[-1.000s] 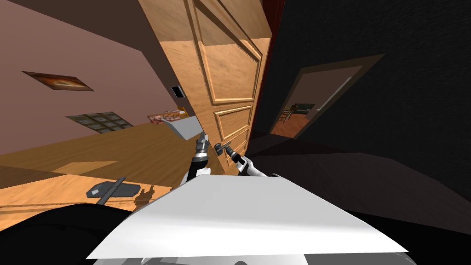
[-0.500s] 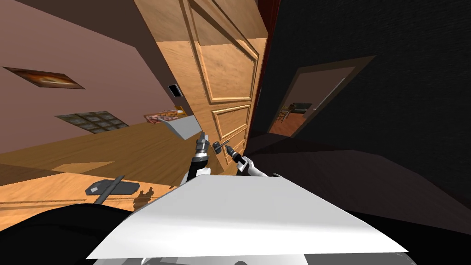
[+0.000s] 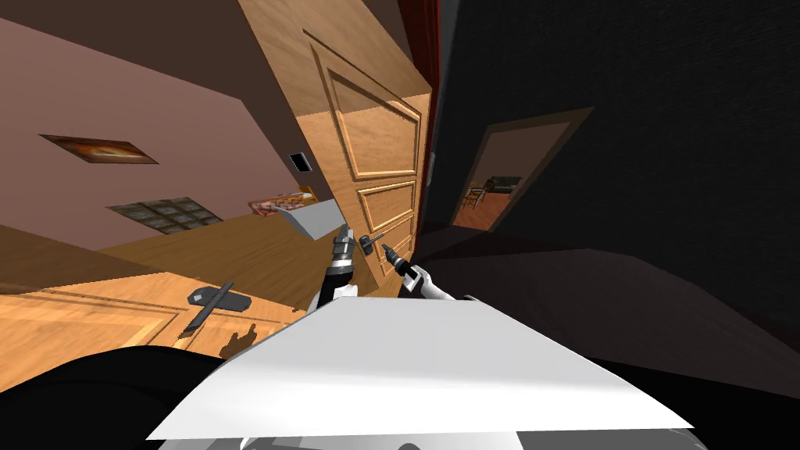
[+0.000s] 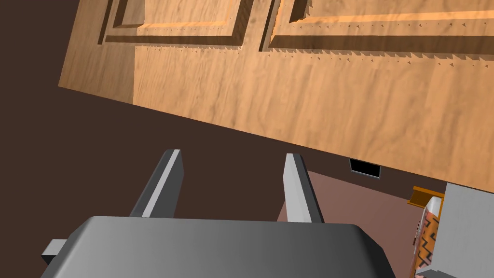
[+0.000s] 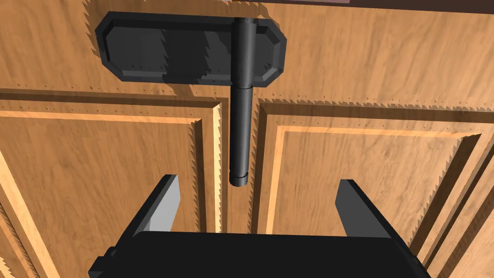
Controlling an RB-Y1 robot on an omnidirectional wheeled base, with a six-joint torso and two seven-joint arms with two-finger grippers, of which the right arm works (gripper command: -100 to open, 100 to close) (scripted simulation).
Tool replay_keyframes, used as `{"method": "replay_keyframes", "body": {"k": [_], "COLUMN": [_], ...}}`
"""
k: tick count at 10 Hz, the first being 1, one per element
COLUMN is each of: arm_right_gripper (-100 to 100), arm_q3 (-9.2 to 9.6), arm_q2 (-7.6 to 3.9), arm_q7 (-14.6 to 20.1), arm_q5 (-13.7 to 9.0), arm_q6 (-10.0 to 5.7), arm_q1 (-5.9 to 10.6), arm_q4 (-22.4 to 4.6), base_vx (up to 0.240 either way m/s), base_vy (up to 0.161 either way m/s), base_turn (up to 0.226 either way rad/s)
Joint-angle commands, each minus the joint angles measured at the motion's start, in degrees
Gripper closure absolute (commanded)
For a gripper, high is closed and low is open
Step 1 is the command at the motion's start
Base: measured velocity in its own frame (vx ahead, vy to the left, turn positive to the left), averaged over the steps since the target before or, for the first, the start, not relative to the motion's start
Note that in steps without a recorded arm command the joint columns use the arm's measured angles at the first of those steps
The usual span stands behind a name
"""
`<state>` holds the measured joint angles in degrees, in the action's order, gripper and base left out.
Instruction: Push the door open
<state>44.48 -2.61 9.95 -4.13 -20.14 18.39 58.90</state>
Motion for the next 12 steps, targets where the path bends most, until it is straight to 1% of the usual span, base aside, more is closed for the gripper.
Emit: {"method": "replay_keyframes", "body": {"k": [1, 3, 5, 6, 7, 8, 12], "arm_right_gripper": [-100, -100, -100, -100, -100, 100, 100], "arm_q3": [-0.23, -0.74, -1.23, -1.46, -1.27, -1.27, -1.27], "arm_q2": [-0.38, -0.31, 0.53, 1.30, 0.73, 0.73, 0.73], "arm_q7": [-0.2, -0.4, -0.7, -0.8, -0.7, -0.7, -0.7], "arm_q5": [0.1, 0.1, 0.2, 0.3, 0.2, 0.2, 0.2], "arm_q6": [-0.20, -0.47, -0.72, -0.84, -0.63, -0.63, -0.63], "arm_q1": [-0.01, 0.07, 0.14, 0.18, -0.02, -0.02, -0.02], "arm_q4": [-0.2, -0.7, -1.1, -1.4, -0.8, -0.8, -0.8], "base_vx": [0.130, 0.170, 0.176, 0.156, 0.063, -0.012, -0.014], "base_vy": [0.142, 0.183, 0.191, 0.174, 0.075, -0.011, -0.018], "base_turn": [0.023, 0.027, 0.032, 0.026, 0.000, -0.004, 0.003]}}
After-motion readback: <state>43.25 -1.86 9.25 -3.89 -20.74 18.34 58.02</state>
